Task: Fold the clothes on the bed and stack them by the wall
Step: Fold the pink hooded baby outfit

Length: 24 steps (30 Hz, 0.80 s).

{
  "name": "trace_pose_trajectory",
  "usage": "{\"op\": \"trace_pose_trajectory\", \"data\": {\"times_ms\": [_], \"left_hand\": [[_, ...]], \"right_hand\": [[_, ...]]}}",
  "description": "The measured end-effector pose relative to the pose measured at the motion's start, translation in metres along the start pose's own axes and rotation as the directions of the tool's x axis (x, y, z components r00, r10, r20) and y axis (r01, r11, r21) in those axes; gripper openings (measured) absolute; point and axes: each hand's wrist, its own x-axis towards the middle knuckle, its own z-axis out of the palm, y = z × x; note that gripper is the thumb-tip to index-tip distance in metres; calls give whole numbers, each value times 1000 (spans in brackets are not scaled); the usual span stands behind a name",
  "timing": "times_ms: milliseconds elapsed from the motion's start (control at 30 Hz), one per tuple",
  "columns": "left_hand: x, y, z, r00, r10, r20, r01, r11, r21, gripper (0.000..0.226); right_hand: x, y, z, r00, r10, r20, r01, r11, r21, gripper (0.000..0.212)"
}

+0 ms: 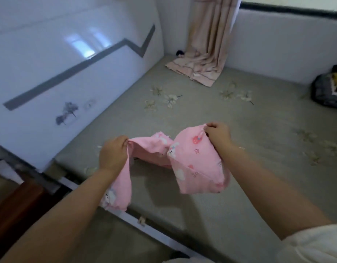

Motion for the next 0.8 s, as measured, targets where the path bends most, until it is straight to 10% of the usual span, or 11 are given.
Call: {"op": "trace_pose_trajectory", "data": {"times_ms": [500, 800], "left_hand": [[184, -176, 58, 847, -385, 365, 121, 810, 574, 20], [195, -202, 180, 740, -327, 587, -2, 873, 488, 35]], "right_hand": [[250, -116, 242, 997, 73, 20, -74, 990, 121, 31], [273, 36, 288, 907, 95, 410, 153, 832, -533, 37]]}}
